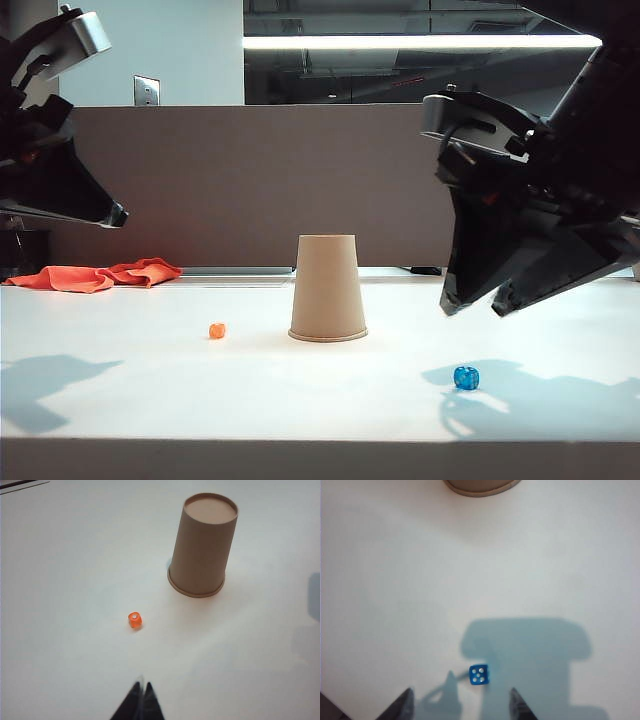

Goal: Throw the dice onto the paper cup, compare its value with the values of the other dice on the table, place the die with the higher value on the paper cup, and take no action if both dice have the same value.

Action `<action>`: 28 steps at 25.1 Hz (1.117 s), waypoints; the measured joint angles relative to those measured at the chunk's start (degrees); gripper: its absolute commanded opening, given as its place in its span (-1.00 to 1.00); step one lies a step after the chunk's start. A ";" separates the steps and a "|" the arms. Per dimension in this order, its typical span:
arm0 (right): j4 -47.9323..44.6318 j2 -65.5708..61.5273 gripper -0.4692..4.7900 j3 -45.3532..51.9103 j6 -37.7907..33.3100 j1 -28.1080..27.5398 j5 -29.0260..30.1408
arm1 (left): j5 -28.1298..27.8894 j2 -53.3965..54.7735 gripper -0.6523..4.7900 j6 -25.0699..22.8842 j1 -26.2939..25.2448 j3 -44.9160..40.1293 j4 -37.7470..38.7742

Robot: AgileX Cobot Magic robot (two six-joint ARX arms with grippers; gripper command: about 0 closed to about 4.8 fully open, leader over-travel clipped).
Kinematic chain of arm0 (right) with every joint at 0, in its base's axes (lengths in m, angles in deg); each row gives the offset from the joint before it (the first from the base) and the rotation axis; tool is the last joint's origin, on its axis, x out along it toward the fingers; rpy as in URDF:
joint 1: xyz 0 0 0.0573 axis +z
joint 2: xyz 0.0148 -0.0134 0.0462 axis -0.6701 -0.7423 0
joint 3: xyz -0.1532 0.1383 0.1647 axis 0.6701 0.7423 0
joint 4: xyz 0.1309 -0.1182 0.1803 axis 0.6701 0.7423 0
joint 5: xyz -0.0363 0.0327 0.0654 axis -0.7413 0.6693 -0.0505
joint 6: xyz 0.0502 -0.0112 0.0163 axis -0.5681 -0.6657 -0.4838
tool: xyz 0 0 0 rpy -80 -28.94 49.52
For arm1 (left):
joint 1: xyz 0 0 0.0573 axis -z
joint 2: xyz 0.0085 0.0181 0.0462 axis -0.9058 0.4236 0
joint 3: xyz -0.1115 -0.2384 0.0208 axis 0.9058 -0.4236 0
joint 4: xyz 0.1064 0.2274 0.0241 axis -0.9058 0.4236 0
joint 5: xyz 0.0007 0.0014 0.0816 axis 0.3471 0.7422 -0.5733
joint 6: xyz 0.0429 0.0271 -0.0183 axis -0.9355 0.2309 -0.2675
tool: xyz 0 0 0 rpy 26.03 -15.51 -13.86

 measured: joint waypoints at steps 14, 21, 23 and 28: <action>-2.67 -7.28 0.11 0.00 0.00 5.14 -2.73 | 0.00 0.00 -0.78 1.46 0.00 0.00 0.00; -3.37 -7.26 0.11 0.00 0.00 5.66 -7.72 | 0.00 -0.02 -0.78 1.77 0.00 0.00 0.00; -4.24 -7.26 0.11 0.00 0.00 5.66 -8.57 | 0.00 -0.02 -0.78 2.36 0.00 0.00 0.00; -7.52 -8.31 0.11 -0.02 0.02 5.64 -9.01 | 0.00 0.00 -0.78 2.54 0.00 0.00 0.00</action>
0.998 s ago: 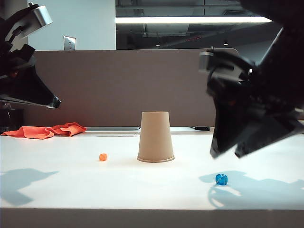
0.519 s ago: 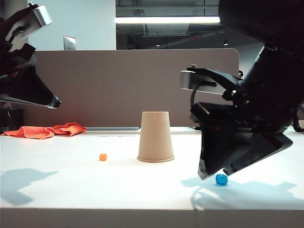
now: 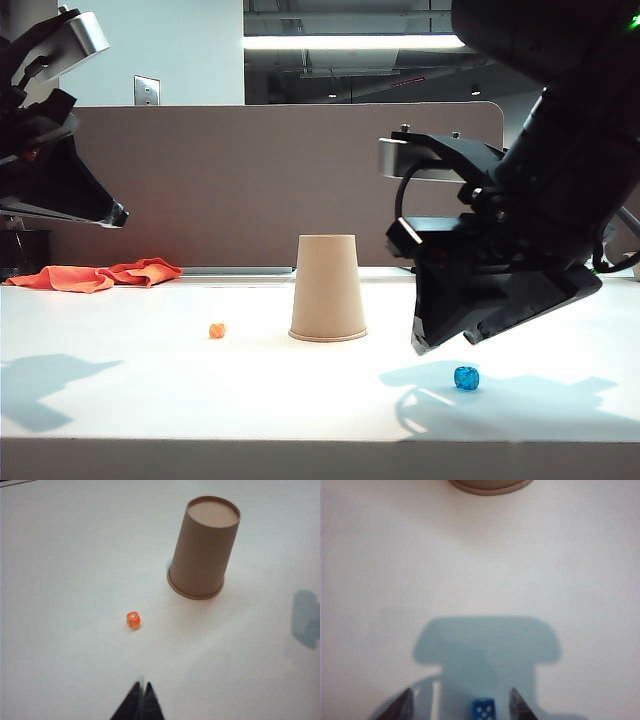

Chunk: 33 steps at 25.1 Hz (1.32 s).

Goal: Throw the dice onto the paper cup, compare its value with the values of the other dice on the table, place the die with the higher value on the paper cup, and take no action if both dice have the same value.

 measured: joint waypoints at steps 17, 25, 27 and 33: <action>-7.04 -6.71 -0.02 0.02 0.22 -2.86 -2.19 | 0.00 0.00 -0.78 0.02 0.00 0.00 0.00; -7.04 -6.80 -0.02 0.02 0.22 -5.29 3.67 | 0.00 0.00 -0.78 0.02 0.00 0.00 0.00; -7.04 -6.84 -0.02 0.00 0.22 -5.29 4.39 | 0.00 0.00 -0.78 0.02 0.00 0.00 0.00; -7.65 -7.61 -0.02 -0.09 1.22 -5.31 4.37 | 0.00 -0.02 -0.78 0.02 0.00 0.00 0.00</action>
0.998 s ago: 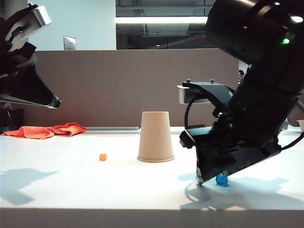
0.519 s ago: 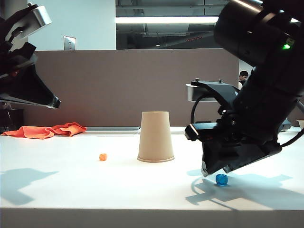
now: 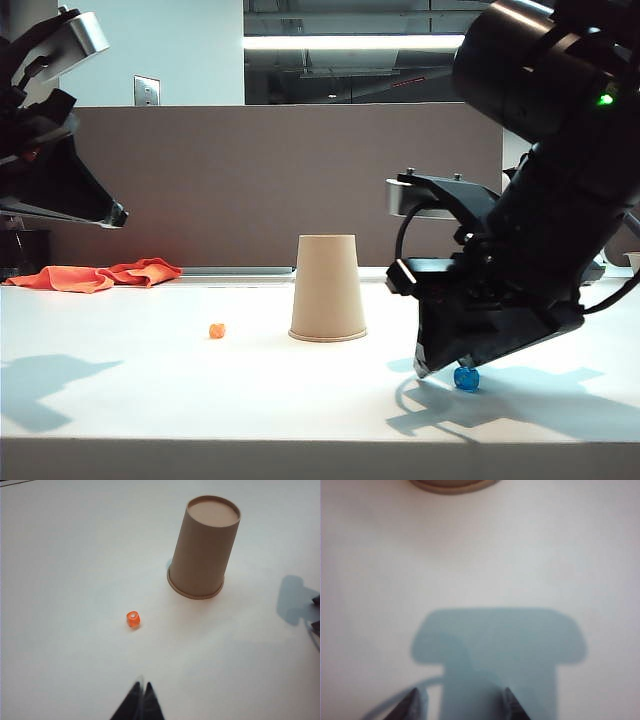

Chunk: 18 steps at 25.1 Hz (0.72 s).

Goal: Throw the dice onto the paper cup, compare its value with the values of the other dice on the table, place the die with the higher value on the paper cup, and take no action if both dice have the same value.

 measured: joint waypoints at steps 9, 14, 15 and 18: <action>0.72 -0.48 -0.03 -0.46 0.28 0.00 0.00 | 0.00 0.00 -0.78 0.00 0.00 0.00 0.00; 1.31 -0.39 -0.07 -0.57 0.31 0.00 -0.33 | 0.00 0.00 -0.78 0.00 0.00 0.00 0.00; 2.16 -0.09 -0.07 -0.57 0.28 0.02 -0.44 | 0.00 0.00 -0.78 0.00 0.00 0.00 0.00; 4.48 0.92 -0.07 -0.57 0.20 0.46 -1.05 | 0.00 0.00 -0.78 0.00 0.00 0.00 0.00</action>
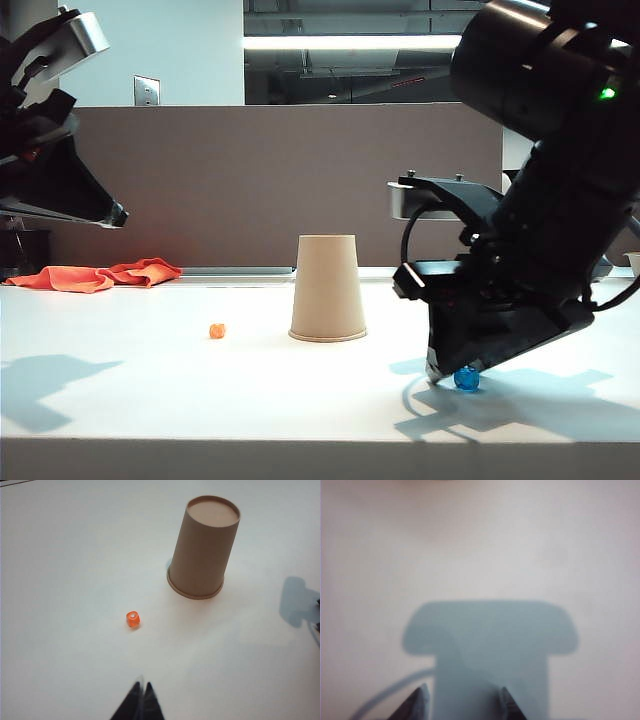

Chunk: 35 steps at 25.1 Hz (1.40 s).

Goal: Throw the dice onto the paper cup, compare its value with the values of the other dice on the table, place the die with the higher value on the paper cup, and take no action if both dice have the same value.

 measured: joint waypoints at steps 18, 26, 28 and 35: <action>3.69 1.77 -0.48 0.13 -1.22 1.29 -0.22 | 0.00 0.02 -0.78 0.00 0.00 0.00 0.00; 3.69 1.79 -0.63 0.13 -1.20 1.29 -0.26 | 0.00 0.00 -0.78 0.00 0.00 0.00 0.00; 3.69 1.79 -0.63 0.13 -1.22 1.29 -0.28 | 0.00 0.00 -0.78 0.00 0.00 0.00 0.00; 3.28 1.75 -0.63 0.13 -1.22 1.29 -1.55 | 0.00 0.00 -0.78 0.00 0.00 0.00 0.00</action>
